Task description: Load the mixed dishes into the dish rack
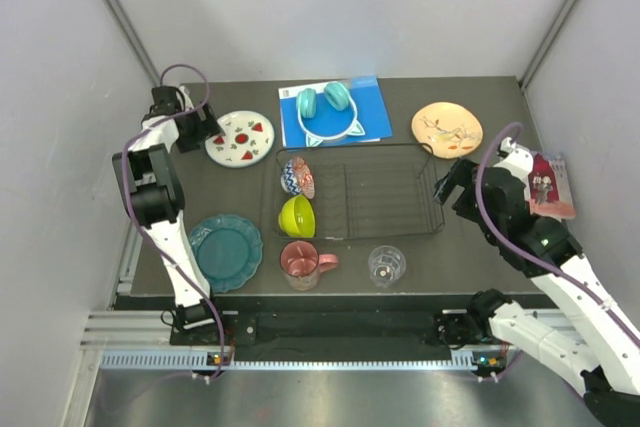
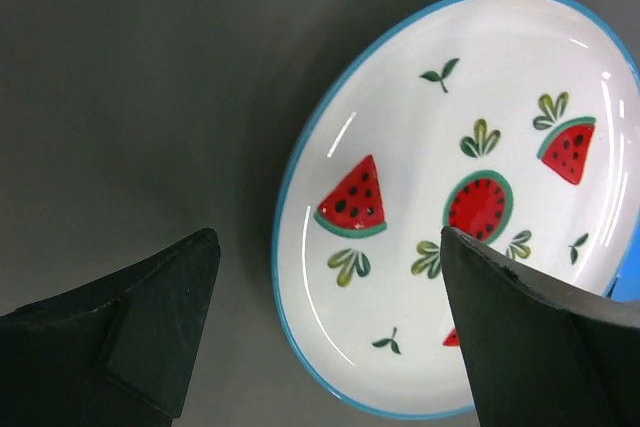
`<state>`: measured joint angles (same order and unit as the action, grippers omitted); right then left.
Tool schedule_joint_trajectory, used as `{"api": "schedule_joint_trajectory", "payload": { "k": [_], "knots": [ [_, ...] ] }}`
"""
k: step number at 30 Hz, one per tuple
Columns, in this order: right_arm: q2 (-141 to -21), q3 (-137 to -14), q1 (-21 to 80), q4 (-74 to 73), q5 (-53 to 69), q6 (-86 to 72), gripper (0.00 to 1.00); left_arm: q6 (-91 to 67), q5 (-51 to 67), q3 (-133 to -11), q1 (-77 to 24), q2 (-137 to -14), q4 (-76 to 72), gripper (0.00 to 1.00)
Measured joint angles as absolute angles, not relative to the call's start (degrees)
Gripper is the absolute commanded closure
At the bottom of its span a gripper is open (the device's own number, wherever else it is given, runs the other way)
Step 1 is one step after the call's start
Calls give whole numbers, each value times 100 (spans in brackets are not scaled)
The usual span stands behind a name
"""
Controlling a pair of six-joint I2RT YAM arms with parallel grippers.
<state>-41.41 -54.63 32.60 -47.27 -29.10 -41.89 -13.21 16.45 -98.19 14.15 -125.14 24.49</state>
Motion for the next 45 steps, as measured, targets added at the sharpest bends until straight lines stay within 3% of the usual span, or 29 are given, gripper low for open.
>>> {"api": "schedule_joint_trajectory", "payload": {
  "k": [10, 13, 15, 16, 19, 20, 23, 24, 37, 45],
  "knots": [
    [-4381, -5492, 3260, -4628, -2792, -4091, 5, -1411, 1957, -9998, 1485, -12881, 1966, 6],
    [-4394, -5492, 3260, -4624, -2783, -4091, 5, -1455, 2067, -10020, 1494, -12932, 1824, 11],
    [-4399, -5492, 3260, -4622, -2775, -4093, 5, -1496, 2180, -10020, 1509, -12973, 1712, 21],
    [-4403, -5492, 3260, -4622, -2775, -4093, 5, -1520, 2228, -10020, 1522, -12991, 1658, 35],
    [-4453, -5492, 3260, -4617, -2770, -4091, 5, -1590, 2408, -10005, 1579, -13082, 1520, 57],
    [-4482, -5492, 3260, -4615, -2773, -4091, 5, -1588, 2456, -10003, 1610, -13117, 1459, 72],
    [-4589, -5492, 3260, -4602, -2768, -4091, 5, -1658, 2681, -9994, 1726, -13229, 1382, 94],
    [-4609, -5492, 3260, -4595, -2764, -4091, 6, -1697, 2838, -9992, 1767, -13249, 1350, 96],
    [-4611, -5380, 3260, -4434, -2672, -4093, 6, -1817, 3489, -9647, 1994, -13117, 1291, 100],
    [-4574, -4995, 3262, -4167, -2510, -4045, 6, -1933, 3321, -8003, 2095, -11710, 1597, 100]
  ]
}}
